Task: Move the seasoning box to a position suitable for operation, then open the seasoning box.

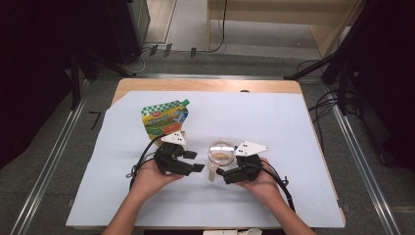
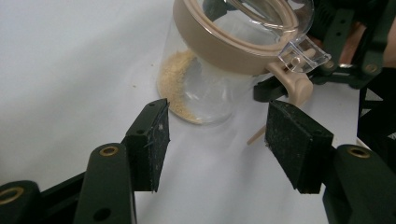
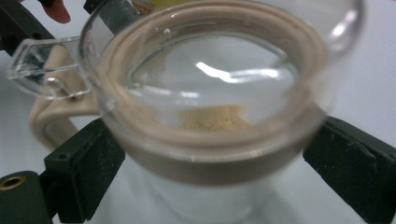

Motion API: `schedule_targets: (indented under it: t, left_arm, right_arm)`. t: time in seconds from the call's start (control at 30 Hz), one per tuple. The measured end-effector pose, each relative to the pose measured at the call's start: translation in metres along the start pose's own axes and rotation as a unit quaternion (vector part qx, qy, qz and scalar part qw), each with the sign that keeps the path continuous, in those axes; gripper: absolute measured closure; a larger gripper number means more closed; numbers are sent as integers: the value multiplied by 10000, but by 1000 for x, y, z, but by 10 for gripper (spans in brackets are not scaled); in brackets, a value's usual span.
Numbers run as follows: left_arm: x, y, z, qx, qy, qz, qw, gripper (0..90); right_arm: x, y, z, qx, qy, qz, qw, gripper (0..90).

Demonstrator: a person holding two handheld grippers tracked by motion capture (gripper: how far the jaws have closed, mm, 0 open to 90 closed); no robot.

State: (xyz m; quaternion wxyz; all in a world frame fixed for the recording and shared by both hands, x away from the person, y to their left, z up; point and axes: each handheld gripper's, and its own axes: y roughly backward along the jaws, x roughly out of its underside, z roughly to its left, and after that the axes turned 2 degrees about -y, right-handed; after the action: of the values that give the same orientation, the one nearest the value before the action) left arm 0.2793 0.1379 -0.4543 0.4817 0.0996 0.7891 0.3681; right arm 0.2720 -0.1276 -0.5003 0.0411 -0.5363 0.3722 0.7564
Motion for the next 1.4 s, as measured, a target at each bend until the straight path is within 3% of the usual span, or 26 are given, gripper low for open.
schedule_targets:
  t: [0.17, 0.27, 0.37, 0.53, 0.77, 0.97, 1.13, 1.4]
  left_arm:
    - [-1, -3, -3, 16, -60, 65, 10000, 490]
    - [-1, -4, -6, -16, -63, 90, 9999, 591]
    - [-2, -7, -7, 67, 29, 138, 9999, 669]
    - [-3, -12, -12, 134, -97, 110, 9998, 771]
    - [-4, -18, -15, 215, -155, 96, 9996, 855]
    - [-5, -22, -19, 217, -224, 61, 9995, 866]
    - [-6, -26, -23, 217, -284, 92, 9993, 898]
    - [-6, -26, -25, 314, -243, 90, 9992, 900]
  right_arm:
    - [5, 19, 1, -83, 8, -21, 10000, 124]
    - [10, 31, 3, -155, 106, 148, 9997, 161]
    - [12, 41, 3, -218, 99, 121, 9996, 253]
    - [13, 54, 0, -263, 109, 130, 9995, 439]
    - [6, 56, -7, -449, -19, 127, 9989, 630]
    - [5, 59, -10, -310, -208, 144, 9992, 852]
    - [3, 56, -9, -319, -239, 160, 9991, 896]
    - [3, 49, -8, -348, -244, 254, 9988, 890]
